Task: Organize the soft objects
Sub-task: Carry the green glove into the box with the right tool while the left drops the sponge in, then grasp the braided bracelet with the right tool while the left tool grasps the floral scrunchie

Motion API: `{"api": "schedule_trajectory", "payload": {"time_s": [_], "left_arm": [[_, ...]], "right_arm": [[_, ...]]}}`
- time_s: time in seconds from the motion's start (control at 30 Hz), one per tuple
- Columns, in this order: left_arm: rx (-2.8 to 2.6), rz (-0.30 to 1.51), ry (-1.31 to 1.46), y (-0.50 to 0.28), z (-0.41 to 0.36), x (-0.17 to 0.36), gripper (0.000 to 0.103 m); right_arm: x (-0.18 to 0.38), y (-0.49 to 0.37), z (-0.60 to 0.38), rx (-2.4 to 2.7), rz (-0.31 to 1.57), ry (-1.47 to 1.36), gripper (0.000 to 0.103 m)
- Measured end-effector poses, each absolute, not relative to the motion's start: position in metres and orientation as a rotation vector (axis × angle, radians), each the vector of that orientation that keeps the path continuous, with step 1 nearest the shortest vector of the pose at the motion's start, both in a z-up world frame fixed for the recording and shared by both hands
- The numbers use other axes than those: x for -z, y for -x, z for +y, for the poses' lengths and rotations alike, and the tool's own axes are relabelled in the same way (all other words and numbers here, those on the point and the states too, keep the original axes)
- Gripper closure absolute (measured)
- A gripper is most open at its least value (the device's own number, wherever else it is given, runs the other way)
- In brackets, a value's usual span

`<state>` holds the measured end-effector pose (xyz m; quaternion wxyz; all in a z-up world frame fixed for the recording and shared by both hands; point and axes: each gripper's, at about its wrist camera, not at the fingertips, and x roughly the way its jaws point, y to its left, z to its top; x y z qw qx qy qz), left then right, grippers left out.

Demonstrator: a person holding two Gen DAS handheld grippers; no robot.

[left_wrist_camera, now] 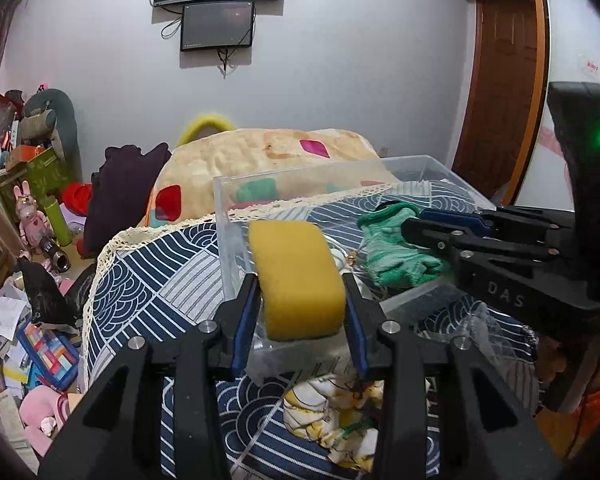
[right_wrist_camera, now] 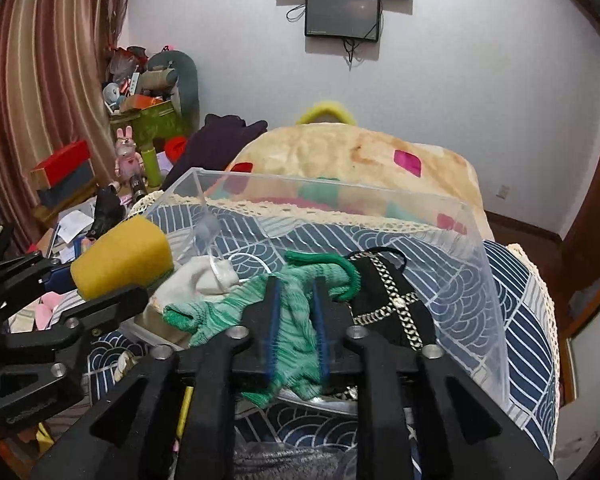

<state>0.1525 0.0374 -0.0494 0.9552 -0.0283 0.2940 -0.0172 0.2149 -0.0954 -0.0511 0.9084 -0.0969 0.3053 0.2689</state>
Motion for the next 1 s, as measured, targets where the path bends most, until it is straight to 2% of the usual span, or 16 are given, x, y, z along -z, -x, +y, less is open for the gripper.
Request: {"api": "schedule_trajectory", "payload": {"time_s": [0.07,0.1,0.23,0.33,0.43,0.5,0.57,0.67,1.0], "left_arm": [[0.038,0.590,0.060,-0.148,0.037,0.047,0.059],[0.038,0.585,0.060,-0.146,0.036,0.046,0.057],[0.042,0.564,0.068,-0.138,0.035,0.039,0.050],[0.036,0.536,0.069,-0.129,0.036,0.032,0.040],[0.035,0.503,0.073,-0.118,0.034,0.023,0.030],[0.030,0.487,0.075,-0.111,0.033,0.019,0.014],[0.015,0.465,0.080,-0.105,0.031,0.016,0.004],[0.013,0.462,0.071,-0.097,0.028,0.016,0.003],[0.041,0.527,0.098,-0.076,0.020,0.039,0.002]], "right_arm": [[0.049,-0.213,-0.099,-0.544,0.623,0.192,0.060],[0.048,-0.211,-0.102,-0.542,0.616,0.182,0.057],[0.042,-0.207,-0.112,-0.551,0.613,0.152,0.057],[0.035,-0.201,-0.122,-0.559,0.599,0.127,0.054],[0.026,-0.193,-0.134,-0.554,0.564,0.097,0.043],[0.020,-0.188,-0.143,-0.554,0.539,0.072,0.030],[0.014,-0.182,-0.151,-0.547,0.514,0.058,0.026],[0.008,-0.171,-0.160,-0.527,0.479,0.065,0.020],[0.033,-0.140,-0.184,-0.451,0.496,0.196,0.020]]}}
